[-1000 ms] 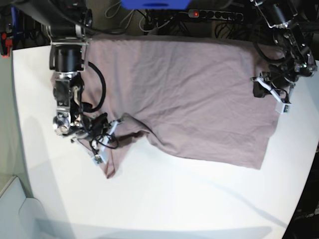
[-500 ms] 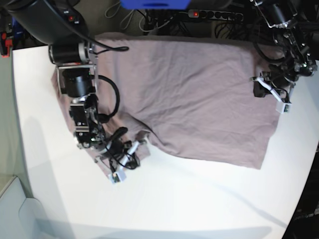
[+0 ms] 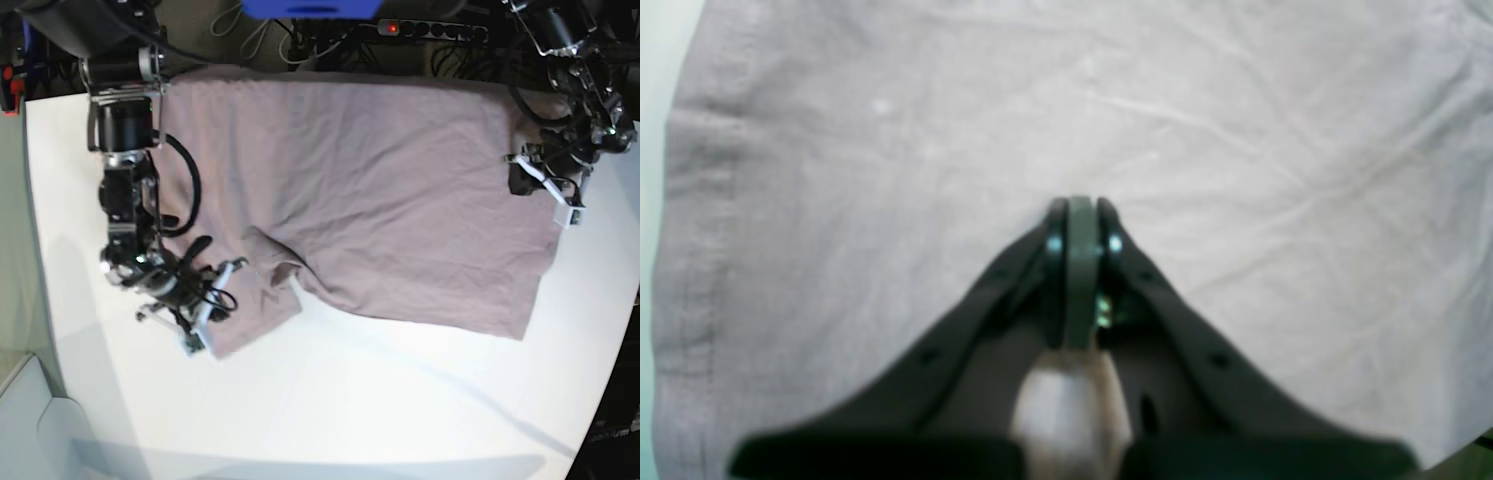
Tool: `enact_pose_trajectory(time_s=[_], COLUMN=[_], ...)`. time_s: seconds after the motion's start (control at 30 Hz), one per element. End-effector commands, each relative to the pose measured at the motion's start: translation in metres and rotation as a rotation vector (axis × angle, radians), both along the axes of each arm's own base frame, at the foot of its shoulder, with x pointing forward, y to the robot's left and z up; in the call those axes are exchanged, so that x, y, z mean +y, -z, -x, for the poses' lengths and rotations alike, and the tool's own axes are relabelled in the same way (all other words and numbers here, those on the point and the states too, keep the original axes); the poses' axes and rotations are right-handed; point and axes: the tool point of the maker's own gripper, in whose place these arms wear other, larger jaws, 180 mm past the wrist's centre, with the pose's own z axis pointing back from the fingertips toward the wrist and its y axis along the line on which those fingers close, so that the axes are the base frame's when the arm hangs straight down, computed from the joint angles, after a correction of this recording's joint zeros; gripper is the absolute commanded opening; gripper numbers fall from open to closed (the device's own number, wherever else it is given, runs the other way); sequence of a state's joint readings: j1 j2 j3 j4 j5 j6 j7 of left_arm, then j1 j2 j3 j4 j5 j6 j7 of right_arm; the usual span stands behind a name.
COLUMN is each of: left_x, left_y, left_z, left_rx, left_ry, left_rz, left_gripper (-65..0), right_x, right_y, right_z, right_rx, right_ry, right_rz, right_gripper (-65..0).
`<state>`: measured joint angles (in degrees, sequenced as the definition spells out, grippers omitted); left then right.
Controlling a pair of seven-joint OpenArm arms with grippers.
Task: Layout the t-shirt on the table in an organized manner, then fold the t-shirt properly
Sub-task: 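Drag the hem back with the right gripper to straighten the shirt body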
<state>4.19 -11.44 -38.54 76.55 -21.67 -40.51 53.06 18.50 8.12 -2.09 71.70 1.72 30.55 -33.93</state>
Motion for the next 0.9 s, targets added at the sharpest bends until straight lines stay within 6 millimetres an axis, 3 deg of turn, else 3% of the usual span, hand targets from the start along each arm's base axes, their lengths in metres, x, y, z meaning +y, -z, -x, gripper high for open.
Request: enact_pose_trajectory(time_s=[0.0, 0.17, 0.3, 0.43, 0.6, 0.87], left_x=[0.008, 0.008, 0.008, 0.005, 0.002, -0.006], left_y=[0.007, 0.006, 0.006, 0.003, -0.007, -0.04], left_z=[0.011, 0.01, 0.009, 0.003, -0.018, -0.068], left_rx=[0.068, 0.067, 0.065, 0.052, 0.007, -0.109], left_ry=[0.008, 0.008, 0.008, 0.011, 0.011, 0.011], left_rz=[-0.043, -0.044, -0.044, -0.039, -0.029, -0.015], left_gripper=[-64.7, -64.7, -64.7, -64.7, -64.7, -64.7], right_x=[0.0, -0.027, -0.034, -0.04, -0.048, -0.065], right_y=[-0.022, 0.004, 0.038, 0.057, 0.062, 0.03], right_z=[-0.005, 0.046, 0.063, 0.047, 0.013, -0.064], right_rx=[-0.06, 0.035, 0.132, 0.16, 0.154, 0.046], right_ry=[-0.011, -0.018, -0.004, 0.023, 0.066, 0.163], right_rz=[-0.005, 0.109, 0.107, 0.06, 0.001, -0.126], right_gripper=[-65.0, -65.0, -65.0, -65.0, -65.0, -65.0])
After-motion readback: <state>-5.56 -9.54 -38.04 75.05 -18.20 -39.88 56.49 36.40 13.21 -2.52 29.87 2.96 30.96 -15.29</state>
